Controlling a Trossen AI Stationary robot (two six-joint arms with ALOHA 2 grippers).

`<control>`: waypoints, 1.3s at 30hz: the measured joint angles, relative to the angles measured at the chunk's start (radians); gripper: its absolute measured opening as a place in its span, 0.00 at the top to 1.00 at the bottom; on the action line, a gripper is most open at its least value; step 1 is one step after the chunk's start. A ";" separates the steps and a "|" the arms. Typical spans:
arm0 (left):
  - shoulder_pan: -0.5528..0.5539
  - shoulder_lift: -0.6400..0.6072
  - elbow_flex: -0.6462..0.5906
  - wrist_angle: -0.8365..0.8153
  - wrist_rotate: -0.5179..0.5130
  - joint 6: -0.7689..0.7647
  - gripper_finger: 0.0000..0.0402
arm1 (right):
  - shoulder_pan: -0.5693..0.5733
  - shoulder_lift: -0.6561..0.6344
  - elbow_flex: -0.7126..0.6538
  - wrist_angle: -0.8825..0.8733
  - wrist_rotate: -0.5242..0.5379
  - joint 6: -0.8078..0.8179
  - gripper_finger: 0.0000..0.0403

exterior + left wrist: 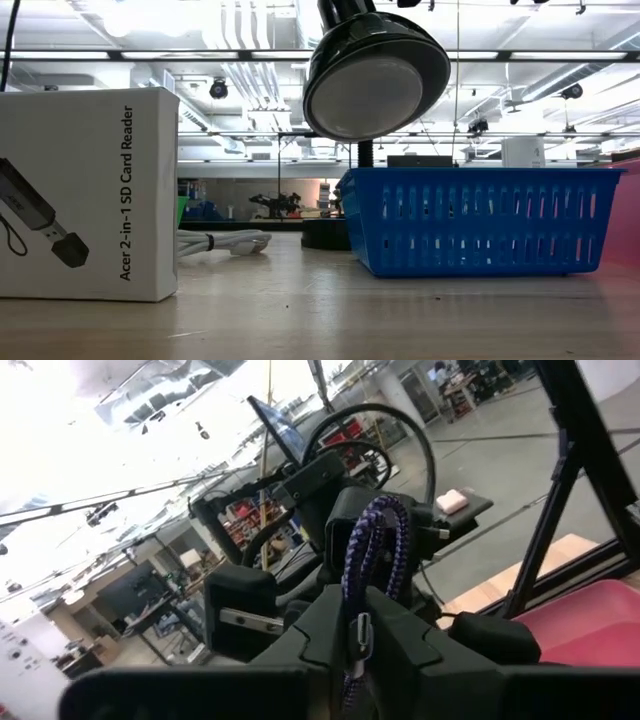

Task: Pick and place items into bin
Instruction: Put the violet charger cable into the pink bin

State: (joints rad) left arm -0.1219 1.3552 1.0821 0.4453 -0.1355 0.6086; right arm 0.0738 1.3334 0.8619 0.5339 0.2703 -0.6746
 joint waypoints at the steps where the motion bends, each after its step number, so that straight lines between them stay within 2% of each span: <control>1: 0.000 0.000 0.000 -0.001 -0.007 0.000 0.93 | 0.000 0.000 0.000 0.000 0.011 0.003 0.96; 9: 0.000 -0.008 0.000 -0.017 -0.036 -0.003 0.75 | 0.000 0.000 0.000 -0.007 0.155 0.011 0.96; 15: -0.002 -0.037 0.000 -0.084 -0.228 -0.003 0.63 | 0.001 -0.010 0.000 -0.058 0.307 0.029 0.96; 20: -0.006 -0.088 0.000 -0.197 -0.237 -0.025 0.62 | 0.002 -0.051 0.000 -0.151 0.365 0.115 0.96; 27: -0.009 -0.151 -0.004 -0.352 -0.238 -0.061 0.62 | 0.002 -0.141 0.000 -0.332 0.365 0.260 0.96; 34: -0.047 -0.224 -0.009 -0.449 -0.236 -0.164 0.62 | 0.014 -0.256 0.000 -0.528 0.365 0.394 0.96; 39: -0.057 -0.271 -0.025 -0.520 -0.237 -0.271 0.62 | 0.036 -0.337 0.000 -0.691 0.361 0.553 0.96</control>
State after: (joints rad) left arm -0.1793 1.0842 1.0567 -0.0746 -0.3720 0.3378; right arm 0.1095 0.9965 0.8619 -0.1569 0.6318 -0.1220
